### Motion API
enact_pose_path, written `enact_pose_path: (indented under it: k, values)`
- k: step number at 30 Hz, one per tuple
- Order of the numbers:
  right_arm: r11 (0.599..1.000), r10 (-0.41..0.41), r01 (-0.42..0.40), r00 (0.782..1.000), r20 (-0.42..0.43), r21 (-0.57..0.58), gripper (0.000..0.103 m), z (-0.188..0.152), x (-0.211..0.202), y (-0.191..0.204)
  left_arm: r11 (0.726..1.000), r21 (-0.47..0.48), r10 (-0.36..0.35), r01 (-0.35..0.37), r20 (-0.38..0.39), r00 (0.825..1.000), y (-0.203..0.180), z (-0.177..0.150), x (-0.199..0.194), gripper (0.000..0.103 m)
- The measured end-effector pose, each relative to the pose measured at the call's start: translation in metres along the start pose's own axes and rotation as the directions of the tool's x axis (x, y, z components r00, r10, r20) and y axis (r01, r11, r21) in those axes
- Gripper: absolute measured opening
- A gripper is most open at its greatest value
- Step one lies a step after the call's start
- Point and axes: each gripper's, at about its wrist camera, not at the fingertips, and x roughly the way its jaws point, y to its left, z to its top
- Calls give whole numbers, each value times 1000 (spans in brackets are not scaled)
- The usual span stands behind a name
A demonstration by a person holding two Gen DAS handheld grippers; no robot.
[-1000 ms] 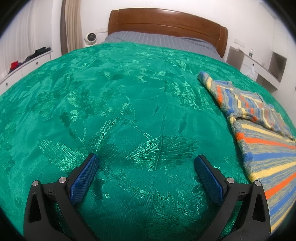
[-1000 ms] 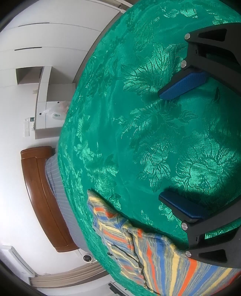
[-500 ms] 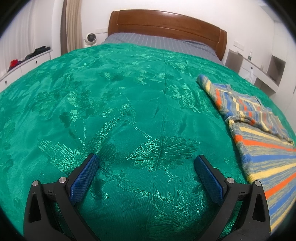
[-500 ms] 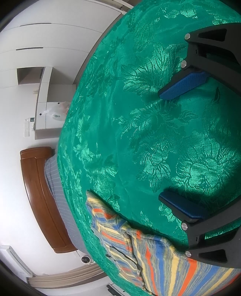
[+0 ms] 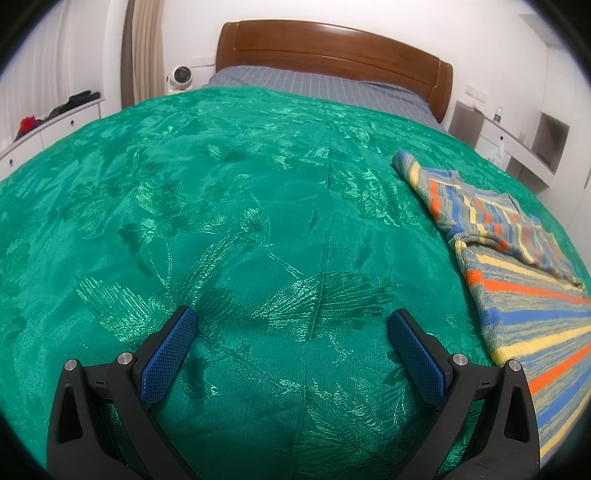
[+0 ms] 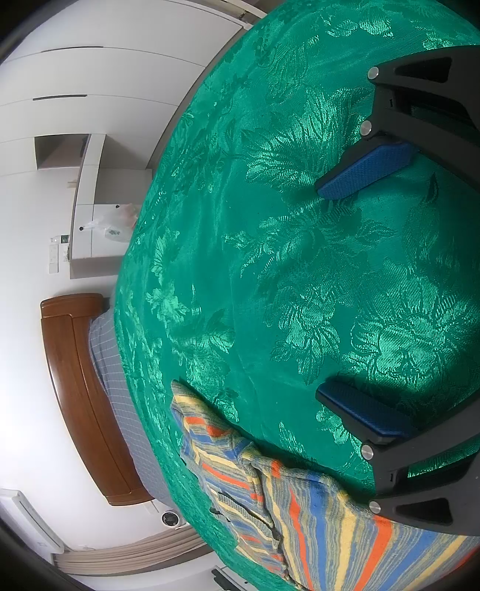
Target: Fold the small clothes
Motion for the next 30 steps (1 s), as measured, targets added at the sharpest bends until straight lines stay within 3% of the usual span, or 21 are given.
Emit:
enact_pose_path:
  k: [22, 25, 28, 30]
  values:
    - [1000, 1, -1, 1000, -7, 2, 98, 1, -1, -1, 1000, -3, -5, 5, -5, 1000, 0, 1, -1, 102]
    - [1000, -3, 3, 999, -51, -2, 100, 7, 2, 1, 1000, -3, -18, 18, -39, 999, 0, 5, -1, 102]
    - [1000, 22, -25, 983, -184, -11, 101, 25, 2, 1, 1000, -26, -8, 4, -135, 991, 4, 16, -14, 98]
    - [996, 85, -91, 975, -208, -18, 99, 37, -24, -2, 993, -95, -90, 76, -149, 985, 9, 17, -46, 95]
